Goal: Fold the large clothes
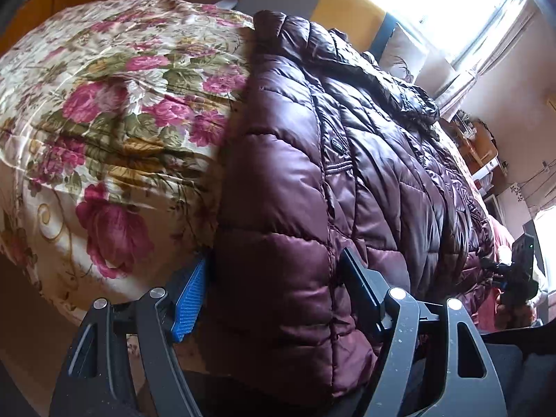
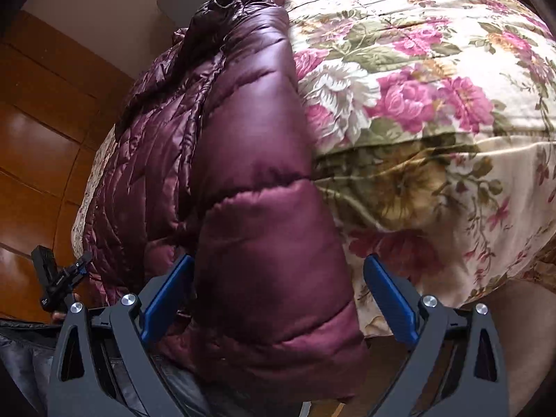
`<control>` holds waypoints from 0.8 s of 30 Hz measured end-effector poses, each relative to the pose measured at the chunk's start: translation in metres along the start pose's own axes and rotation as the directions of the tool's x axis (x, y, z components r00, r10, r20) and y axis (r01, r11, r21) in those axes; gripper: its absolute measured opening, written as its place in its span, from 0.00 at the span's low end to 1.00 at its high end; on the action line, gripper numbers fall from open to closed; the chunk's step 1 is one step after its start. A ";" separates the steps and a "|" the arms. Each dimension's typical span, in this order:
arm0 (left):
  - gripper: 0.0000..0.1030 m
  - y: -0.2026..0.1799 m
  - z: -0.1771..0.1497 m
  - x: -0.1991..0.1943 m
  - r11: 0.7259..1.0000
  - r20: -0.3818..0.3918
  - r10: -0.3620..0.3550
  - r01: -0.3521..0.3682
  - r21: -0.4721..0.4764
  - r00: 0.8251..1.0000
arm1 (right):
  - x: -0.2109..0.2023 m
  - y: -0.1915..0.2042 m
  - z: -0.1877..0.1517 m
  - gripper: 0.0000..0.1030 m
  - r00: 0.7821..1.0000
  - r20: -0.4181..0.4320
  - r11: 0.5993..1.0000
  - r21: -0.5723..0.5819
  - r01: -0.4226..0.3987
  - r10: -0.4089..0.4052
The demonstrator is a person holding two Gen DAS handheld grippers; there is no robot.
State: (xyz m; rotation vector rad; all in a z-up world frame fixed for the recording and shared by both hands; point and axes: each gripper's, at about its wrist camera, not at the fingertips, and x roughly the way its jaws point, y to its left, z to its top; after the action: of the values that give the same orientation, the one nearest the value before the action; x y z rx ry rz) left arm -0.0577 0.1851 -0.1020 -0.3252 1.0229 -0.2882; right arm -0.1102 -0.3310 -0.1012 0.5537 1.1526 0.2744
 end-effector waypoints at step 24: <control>0.23 -0.003 0.027 -0.132 0.924 0.228 -0.379 0.380 0.040 0.897 | -0.137 0.114 -0.012 0.13 0.951 0.184 0.931 -0.315 -0.183 0.249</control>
State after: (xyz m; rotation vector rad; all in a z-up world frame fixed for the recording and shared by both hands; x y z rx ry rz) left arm -0.0996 0.2361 0.0155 -0.5534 0.7229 -0.5874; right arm -0.1663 -0.2982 0.0647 0.4344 0.8139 0.5535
